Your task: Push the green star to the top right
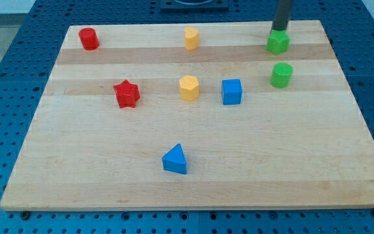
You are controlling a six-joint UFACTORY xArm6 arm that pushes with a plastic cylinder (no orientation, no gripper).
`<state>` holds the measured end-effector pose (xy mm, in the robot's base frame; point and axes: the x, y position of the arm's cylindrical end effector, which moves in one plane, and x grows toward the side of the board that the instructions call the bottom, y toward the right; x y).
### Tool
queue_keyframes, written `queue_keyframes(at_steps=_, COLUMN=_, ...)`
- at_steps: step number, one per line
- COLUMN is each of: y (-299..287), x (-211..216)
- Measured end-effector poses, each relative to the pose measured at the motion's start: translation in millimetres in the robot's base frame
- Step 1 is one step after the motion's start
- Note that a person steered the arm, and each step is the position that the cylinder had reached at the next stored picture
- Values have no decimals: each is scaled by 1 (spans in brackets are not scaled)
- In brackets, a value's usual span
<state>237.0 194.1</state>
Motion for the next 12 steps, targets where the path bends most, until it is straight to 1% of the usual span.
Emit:
queue_keyframes(at_steps=1, y=0, x=-16)
queue_keyframes(at_steps=2, y=-17, x=-42)
queue_keyframes(at_steps=3, y=-48, x=-45)
queue_keyframes(at_steps=5, y=-59, x=20)
queue_keyframes(at_steps=6, y=-59, x=30)
queue_keyframes(at_steps=7, y=-57, x=67)
queue_keyframes(at_steps=8, y=-49, x=61)
queue_keyframes(at_steps=9, y=-24, x=33)
queue_keyframes(at_steps=11, y=-15, x=31)
queue_keyframes(at_steps=12, y=2, x=31)
